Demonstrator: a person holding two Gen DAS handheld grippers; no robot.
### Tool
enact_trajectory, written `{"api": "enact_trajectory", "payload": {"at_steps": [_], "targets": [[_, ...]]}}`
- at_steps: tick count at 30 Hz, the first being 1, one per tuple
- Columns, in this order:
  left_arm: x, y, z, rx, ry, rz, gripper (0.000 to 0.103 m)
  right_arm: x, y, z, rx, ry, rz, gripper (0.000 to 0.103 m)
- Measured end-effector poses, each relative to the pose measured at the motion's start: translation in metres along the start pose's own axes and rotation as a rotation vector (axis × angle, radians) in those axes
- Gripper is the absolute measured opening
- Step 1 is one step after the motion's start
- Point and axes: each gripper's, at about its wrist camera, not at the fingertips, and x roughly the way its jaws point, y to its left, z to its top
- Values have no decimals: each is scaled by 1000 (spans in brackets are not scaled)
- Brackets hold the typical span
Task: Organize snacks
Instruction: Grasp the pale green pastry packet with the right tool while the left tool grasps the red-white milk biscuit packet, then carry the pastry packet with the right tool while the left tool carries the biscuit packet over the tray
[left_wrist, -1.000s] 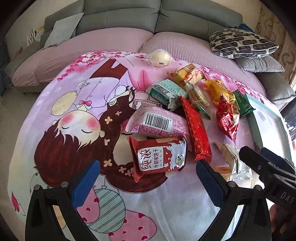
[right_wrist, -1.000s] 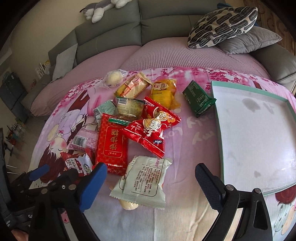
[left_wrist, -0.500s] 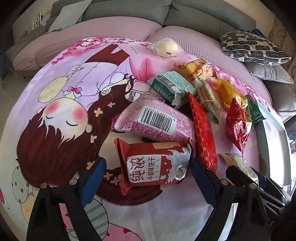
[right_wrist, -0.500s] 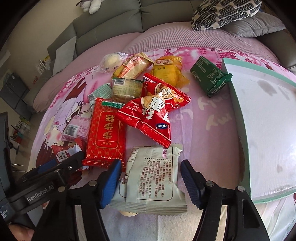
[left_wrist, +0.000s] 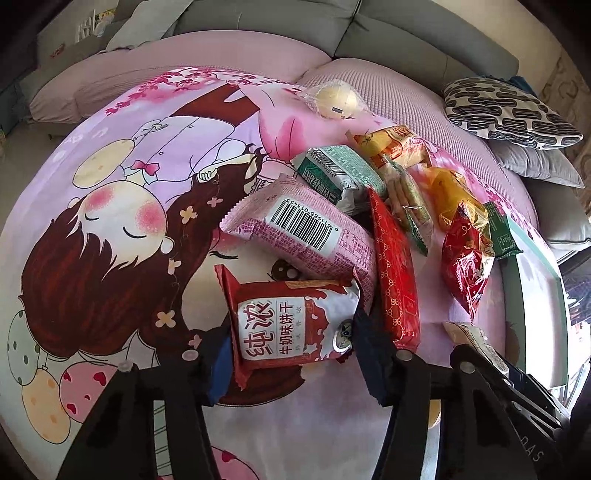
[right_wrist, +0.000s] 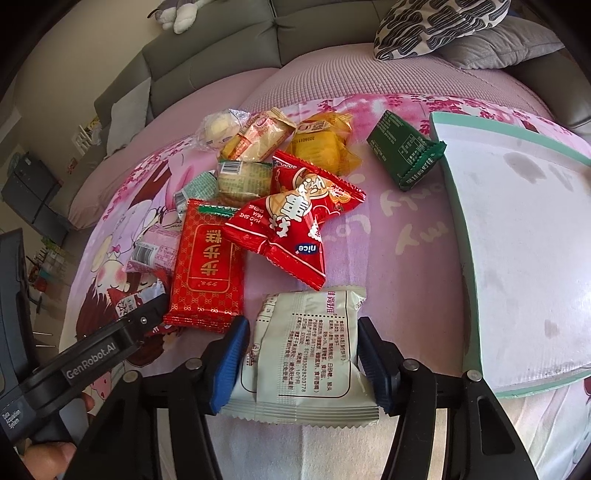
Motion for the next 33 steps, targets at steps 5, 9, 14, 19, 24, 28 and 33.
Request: {"api": "enact_trajectory", "payload": {"at_steps": [5,9,14,19,24,28,33], "targets": [[-10,6,-5,-27,-5,18,59,-9,-4,2,11,-18,17,62],[-26,9,-7,-57,-23,29,59,-22,-6,4,20,-44,45,62],[-49,-8,-2,-47,-70,7,59,-40,-13,10,39,-89,71,62],[-58,-45,9,-4,-94,-47,59,-58,-35,19,82,-139,50,62],[-55,-94,15,59,-89,-119,59,-77,-79,30,170,-202,-33,62],[-48,-141,16,134,-82,-180,59,-89,-124,35,253,-242,-141,62],[-32,-199,13,229,-65,-264,59,-99,-171,33,336,-277,-259,62]]}}
